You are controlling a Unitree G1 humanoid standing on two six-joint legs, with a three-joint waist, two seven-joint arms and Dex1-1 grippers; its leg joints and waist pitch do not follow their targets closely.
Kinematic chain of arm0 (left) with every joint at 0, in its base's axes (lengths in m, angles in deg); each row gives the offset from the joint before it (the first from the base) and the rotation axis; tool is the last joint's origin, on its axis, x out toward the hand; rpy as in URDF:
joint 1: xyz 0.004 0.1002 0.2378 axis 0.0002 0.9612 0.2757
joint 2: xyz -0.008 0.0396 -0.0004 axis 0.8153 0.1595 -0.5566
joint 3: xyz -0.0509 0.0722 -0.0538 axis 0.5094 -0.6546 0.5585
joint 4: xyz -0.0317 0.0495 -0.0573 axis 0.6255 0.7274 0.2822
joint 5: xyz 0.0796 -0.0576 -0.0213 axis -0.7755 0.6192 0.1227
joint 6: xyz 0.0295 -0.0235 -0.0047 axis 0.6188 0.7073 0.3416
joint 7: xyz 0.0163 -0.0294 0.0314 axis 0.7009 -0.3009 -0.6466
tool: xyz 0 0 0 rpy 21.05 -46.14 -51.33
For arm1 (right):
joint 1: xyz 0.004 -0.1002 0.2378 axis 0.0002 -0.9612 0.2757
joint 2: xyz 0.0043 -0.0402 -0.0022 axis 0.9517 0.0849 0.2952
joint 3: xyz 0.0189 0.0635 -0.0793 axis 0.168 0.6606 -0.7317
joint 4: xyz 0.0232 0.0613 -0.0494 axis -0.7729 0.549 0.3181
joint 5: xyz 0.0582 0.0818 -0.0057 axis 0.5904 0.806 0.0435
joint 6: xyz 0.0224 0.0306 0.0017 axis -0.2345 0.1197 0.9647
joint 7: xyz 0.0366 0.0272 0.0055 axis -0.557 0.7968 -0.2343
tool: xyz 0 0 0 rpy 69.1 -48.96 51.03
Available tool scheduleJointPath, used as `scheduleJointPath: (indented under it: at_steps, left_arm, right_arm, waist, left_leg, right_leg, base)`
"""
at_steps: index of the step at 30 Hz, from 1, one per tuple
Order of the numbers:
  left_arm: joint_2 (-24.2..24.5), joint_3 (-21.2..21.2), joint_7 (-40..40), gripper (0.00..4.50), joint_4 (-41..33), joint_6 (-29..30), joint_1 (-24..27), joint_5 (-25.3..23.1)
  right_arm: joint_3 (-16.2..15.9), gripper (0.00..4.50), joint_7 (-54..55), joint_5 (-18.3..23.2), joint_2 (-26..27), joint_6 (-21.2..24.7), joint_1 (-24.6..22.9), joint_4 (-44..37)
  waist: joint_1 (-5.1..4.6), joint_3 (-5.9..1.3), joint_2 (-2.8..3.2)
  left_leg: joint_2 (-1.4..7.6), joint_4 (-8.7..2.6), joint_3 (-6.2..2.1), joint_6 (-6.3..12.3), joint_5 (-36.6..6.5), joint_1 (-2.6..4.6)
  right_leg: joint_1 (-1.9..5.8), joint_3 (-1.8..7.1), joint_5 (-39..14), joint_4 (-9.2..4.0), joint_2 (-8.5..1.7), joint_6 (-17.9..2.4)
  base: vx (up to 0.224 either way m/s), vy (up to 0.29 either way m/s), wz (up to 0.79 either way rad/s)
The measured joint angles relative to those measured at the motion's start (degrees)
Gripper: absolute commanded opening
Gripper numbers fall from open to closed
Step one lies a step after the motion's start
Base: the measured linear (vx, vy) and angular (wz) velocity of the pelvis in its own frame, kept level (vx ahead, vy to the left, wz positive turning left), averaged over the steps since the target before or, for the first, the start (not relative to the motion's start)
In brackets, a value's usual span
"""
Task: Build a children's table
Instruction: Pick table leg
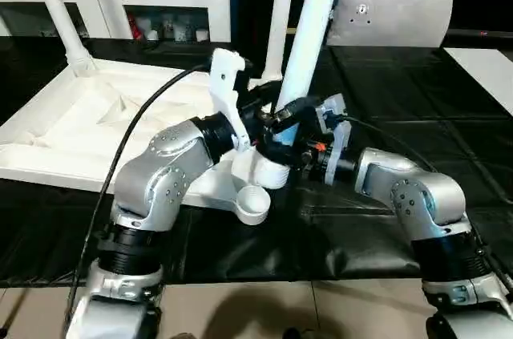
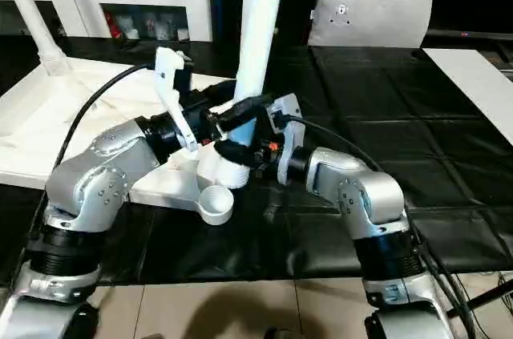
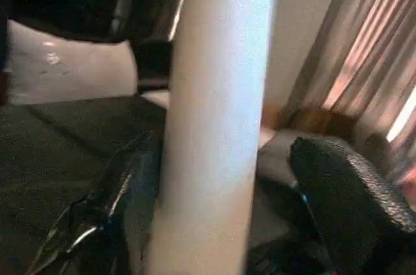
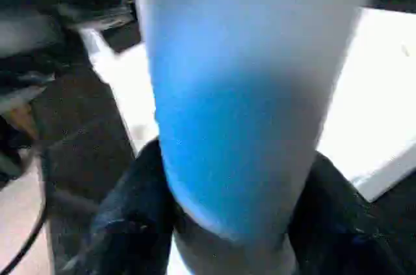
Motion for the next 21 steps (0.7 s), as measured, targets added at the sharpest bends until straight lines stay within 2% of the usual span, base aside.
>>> scheduleJointPath:
  at_steps: [3, 6, 10, 15, 21]
  left_arm:
    - [-1.3, 1.1, -0.3, 4.06, -1.0, 0.9, 0.0, 2.9]
    - [-3.4, 3.0, -0.5, 4.42, -1.0, 1.9, 0.0, 5.0]
    - [-4.3, 4.1, -0.4, 4.49, -0.1, 2.9, 0.0, 6.8]
    - [-3.2, 4.4, 0.1, 4.5, -0.3, 3.4, 0.0, 8.6]
    - [1.2, 6.3, 5.0, 4.5, -5.1, 4.3, 0.7, 12.1]
  right_arm:
    - [-0.3, 1.93, 0.5, -0.4, 0.0, 0.0, -0.1, 0.0]
    - [-0.4, 1.93, -0.3, -0.5, -0.2, -0.1, -0.2, 0.0]
    - [-0.8, 1.93, -0.6, -0.6, -0.3, -0.3, -0.6, 0.1]
    - [-0.9, 1.93, -0.6, -1.0, 0.2, -1.1, -0.7, 0.1]
    - [1.1, 1.93, 3.8, -1.3, 1.9, -1.1, -2.1, -0.2]
  waist:
    - [-0.01, 0.0, -0.01]
    - [-0.08, 0.0, -0.02]
    - [-0.08, 0.0, -0.02]
    - [-0.13, 0.0, -0.28]
    - [-0.19, -0.02, -0.36]
  left_leg:
    - [0.01, 0.0, 0.0, 0.0, 0.0, 0.02]
    - [0.0, 0.01, 0.01, 0.0, 0.0, 0.02]
    - [0.0, 0.02, 0.0, 0.01, 0.0, 0.02]
    - [0.01, 0.02, 0.01, 0.01, 0.0, 0.02]
    - [0.01, 0.01, 0.01, 0.0, 0.0, 0.03]
  right_leg:
    - [0.0, -0.01, 0.0, 0.01, 0.01, 0.0]
    - [0.0, 0.0, 0.0, 0.01, 0.01, 0.0]
    - [0.0, -0.01, 0.0, 0.01, 0.01, 0.0]
    - [0.0, -0.01, 0.0, 0.0, 0.01, 0.0]
    - [-0.01, 0.01, 0.0, 0.01, 0.01, 0.0]
  base:
    - [0.0, 0.0, 0.0]
    - [0.0, 0.0, 0.0]
    - [0.0, 0.0, 0.0]
    - [0.0, 0.0, 0.0]
    - [0.0, 0.0, 0.0]
